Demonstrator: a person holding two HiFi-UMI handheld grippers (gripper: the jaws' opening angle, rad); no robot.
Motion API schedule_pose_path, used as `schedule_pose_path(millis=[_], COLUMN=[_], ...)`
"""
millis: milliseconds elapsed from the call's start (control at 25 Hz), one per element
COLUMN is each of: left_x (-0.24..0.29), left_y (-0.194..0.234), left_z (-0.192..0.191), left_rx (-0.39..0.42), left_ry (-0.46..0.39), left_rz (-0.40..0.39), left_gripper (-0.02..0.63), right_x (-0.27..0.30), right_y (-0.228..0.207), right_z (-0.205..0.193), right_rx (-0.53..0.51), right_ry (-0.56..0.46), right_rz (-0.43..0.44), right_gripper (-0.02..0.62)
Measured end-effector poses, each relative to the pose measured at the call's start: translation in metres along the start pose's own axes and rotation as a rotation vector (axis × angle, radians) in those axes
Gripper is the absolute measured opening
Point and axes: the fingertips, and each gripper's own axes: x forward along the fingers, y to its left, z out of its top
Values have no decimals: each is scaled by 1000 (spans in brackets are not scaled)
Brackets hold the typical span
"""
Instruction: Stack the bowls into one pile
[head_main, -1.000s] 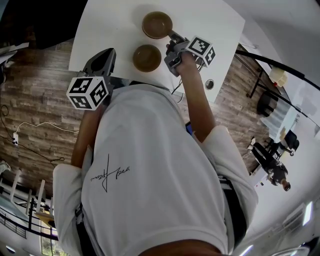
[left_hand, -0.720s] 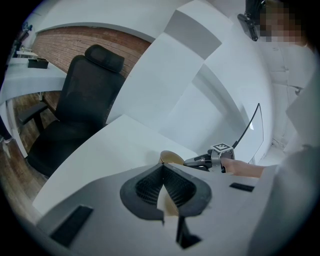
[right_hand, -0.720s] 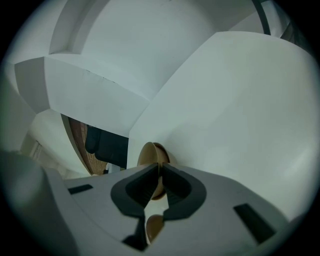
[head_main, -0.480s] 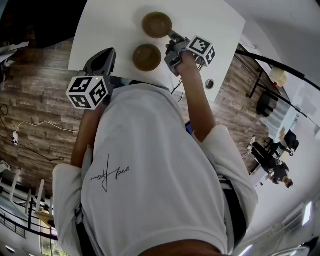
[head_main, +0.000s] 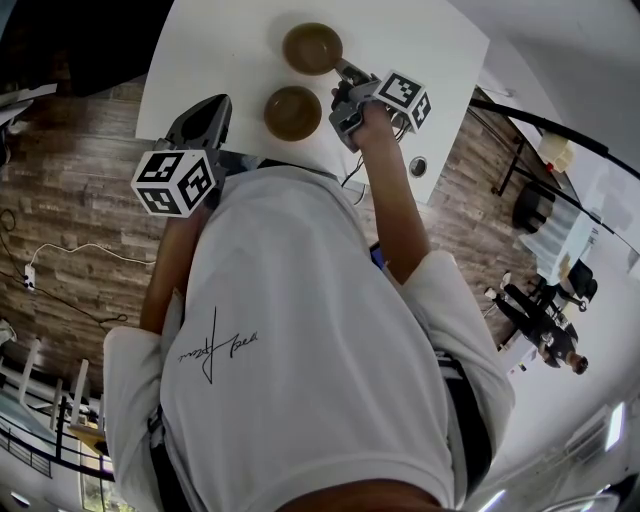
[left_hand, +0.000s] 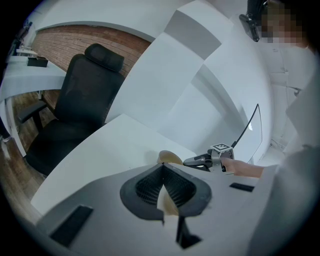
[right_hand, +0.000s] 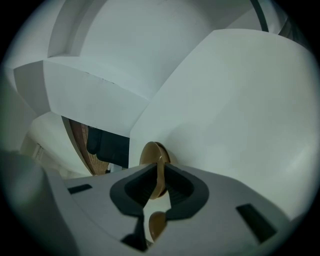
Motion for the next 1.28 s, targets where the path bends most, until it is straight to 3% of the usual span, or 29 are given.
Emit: schedule_pose_path(millis=[760, 1280], left_x=[5, 7], left_y=[0, -9], left_z=[3, 1], left_rx=[12, 42], left_ry=[10, 29], left_rz=[-31, -67], left_gripper=[8, 8], right_x=[-10, -33], right_y=[0, -5], right_z=[4, -2], right_rx=[8, -67], right_ry=[-45, -77], right_rz=[0, -24], right_gripper=[43, 42])
